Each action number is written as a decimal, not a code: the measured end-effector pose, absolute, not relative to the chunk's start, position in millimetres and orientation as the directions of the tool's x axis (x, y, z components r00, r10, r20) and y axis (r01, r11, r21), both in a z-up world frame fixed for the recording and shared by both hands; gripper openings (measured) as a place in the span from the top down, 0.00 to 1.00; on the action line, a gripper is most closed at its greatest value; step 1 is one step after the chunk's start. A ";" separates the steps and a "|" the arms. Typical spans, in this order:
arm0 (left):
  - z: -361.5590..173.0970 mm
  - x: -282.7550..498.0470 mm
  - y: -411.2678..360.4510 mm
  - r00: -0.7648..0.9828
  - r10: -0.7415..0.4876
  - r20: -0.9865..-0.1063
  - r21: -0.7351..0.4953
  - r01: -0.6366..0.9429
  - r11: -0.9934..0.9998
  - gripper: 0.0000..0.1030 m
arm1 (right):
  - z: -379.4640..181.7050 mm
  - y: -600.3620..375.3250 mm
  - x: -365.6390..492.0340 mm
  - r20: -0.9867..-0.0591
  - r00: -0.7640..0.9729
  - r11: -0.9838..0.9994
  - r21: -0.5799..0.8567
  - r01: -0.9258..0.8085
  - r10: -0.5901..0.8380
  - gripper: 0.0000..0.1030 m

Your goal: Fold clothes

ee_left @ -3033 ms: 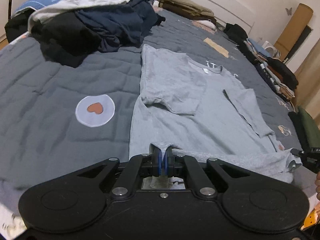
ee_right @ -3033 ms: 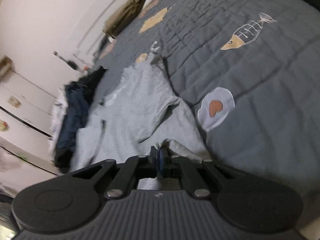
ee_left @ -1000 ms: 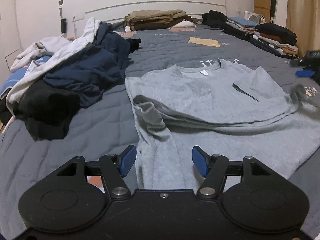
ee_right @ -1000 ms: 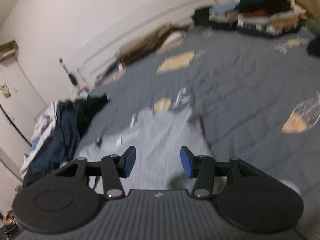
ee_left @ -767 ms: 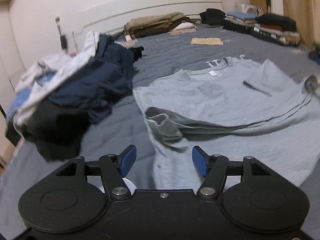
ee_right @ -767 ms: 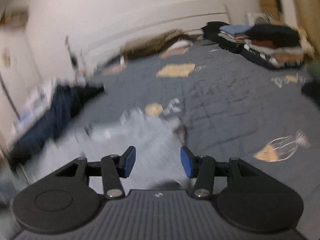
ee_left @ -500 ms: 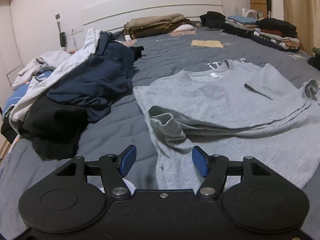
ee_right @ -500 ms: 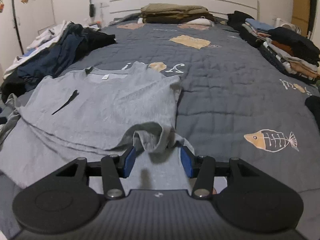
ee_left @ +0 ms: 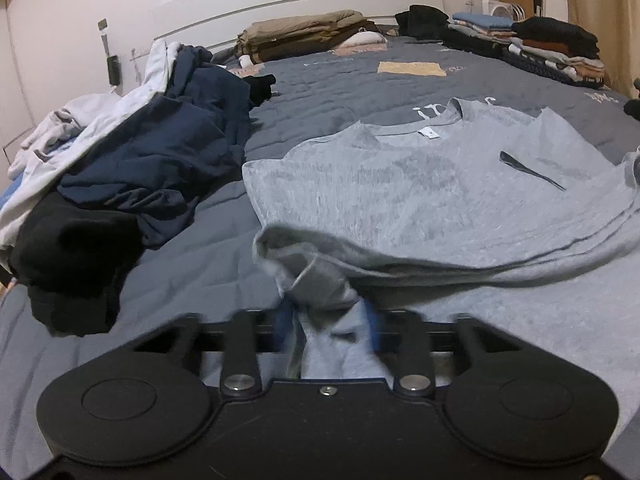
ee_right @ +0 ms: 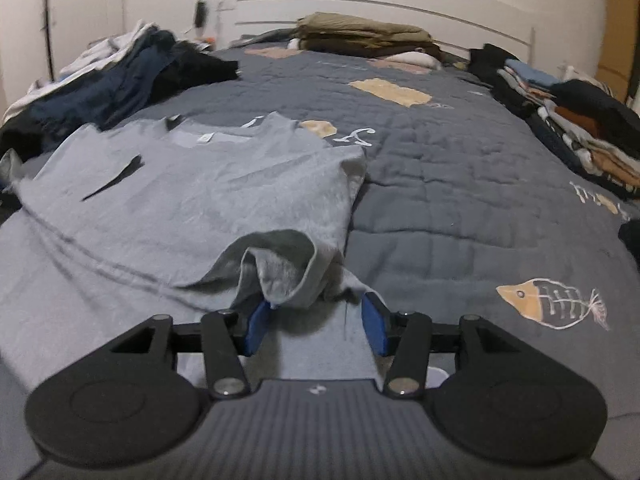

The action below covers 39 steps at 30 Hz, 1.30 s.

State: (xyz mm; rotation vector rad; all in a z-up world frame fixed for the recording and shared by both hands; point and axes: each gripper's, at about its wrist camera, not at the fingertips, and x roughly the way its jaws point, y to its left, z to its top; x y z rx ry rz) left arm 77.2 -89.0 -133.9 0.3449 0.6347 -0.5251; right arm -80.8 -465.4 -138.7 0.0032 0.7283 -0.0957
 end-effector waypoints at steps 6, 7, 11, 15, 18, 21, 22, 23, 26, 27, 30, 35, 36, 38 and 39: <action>-118.9 85.9 -71.6 0.714 -0.361 -0.599 0.079 0.502 0.861 0.91 | -143.5 -476.6 -61.4 -0.665 0.741 0.981 0.066 0.185 -0.095 0.95; -114.0 86.4 -69.2 0.728 -0.355 -0.586 0.076 0.486 0.871 0.91 | -141.9 -480.6 -59.2 -0.658 0.747 0.974 0.090 0.206 -0.097 0.96; -100.6 91.2 -54.4 0.772 -0.330 -0.542 0.057 0.426 0.903 0.93 | -127.2 -494.0 -57.4 -0.577 0.805 0.937 0.191 0.294 -0.135 0.97; -91.5 98.3 -38.4 0.797 -0.292 -0.529 0.042 0.368 0.929 0.97 | -114.8 -505.1 -57.0 -0.501 0.845 0.895 0.270 0.356 -0.185 0.97; -91.9 103.2 -26.9 0.773 -0.289 -0.565 -0.004 0.348 0.937 0.96 | -118.7 -508.5 -51.0 -0.547 0.817 0.891 0.260 0.373 -0.182 0.95; -91.5 95.0 -21.7 0.721 -0.339 -0.604 -0.075 0.373 0.925 0.95 | -125.3 -510.4 -46.0 -0.624 0.765 0.893 0.239 0.381 -0.159 0.93; -91.3 92.3 -20.0 0.703 -0.356 -0.616 -0.098 0.379 0.920 0.94 | -124.8 -511.5 -46.0 -0.639 0.754 0.892 0.240 0.382 -0.151 0.92; -91.2 89.6 -18.3 0.684 -0.372 -0.627 -0.122 0.386 0.914 0.85 | -121.5 -512.3 -48.4 -0.645 0.750 0.888 0.248 0.388 -0.148 0.91; -86.5 62.3 -14.3 0.676 -0.425 -0.602 -0.166 0.415 0.895 0.59 | -104.0 -509.5 -64.8 -0.623 0.768 0.868 0.292 0.401 -0.145 0.82; -84.2 53.0 -16.3 0.674 -0.436 -0.596 -0.154 0.437 0.886 0.59 | -96.8 -506.1 -71.1 -0.615 0.774 0.865 0.299 0.404 -0.149 0.73; -81.0 29.3 -21.0 0.672 -0.453 -0.586 -0.114 0.485 0.867 0.59 | -78.0 -490.6 -88.6 -0.583 0.802 0.862 0.332 0.383 -0.132 0.58; -90.6 -3.2 -14.6 0.660 -0.451 -0.601 -0.108 0.492 0.864 0.59 | -81.5 -439.1 -106.6 -0.574 0.818 0.836 0.464 0.293 0.032 0.55; -91.9 -9.7 -13.6 0.656 -0.452 -0.604 -0.108 0.495 0.862 0.59 | -83.4 -427.9 -109.9 -0.571 0.818 0.826 0.492 0.273 0.070 0.54; -95.6 -22.9 -12.4 0.652 -0.453 -0.608 -0.106 0.499 0.860 0.59 | -87.3 -405.5 -116.3 -0.561 0.815 0.803 0.548 0.236 0.144 0.54; -97.8 -28.1 -11.9 0.650 -0.452 -0.611 -0.105 0.500 0.860 0.59 | -89.3 -394.4 -119.6 -0.554 0.813 0.789 0.575 0.217 0.180 0.54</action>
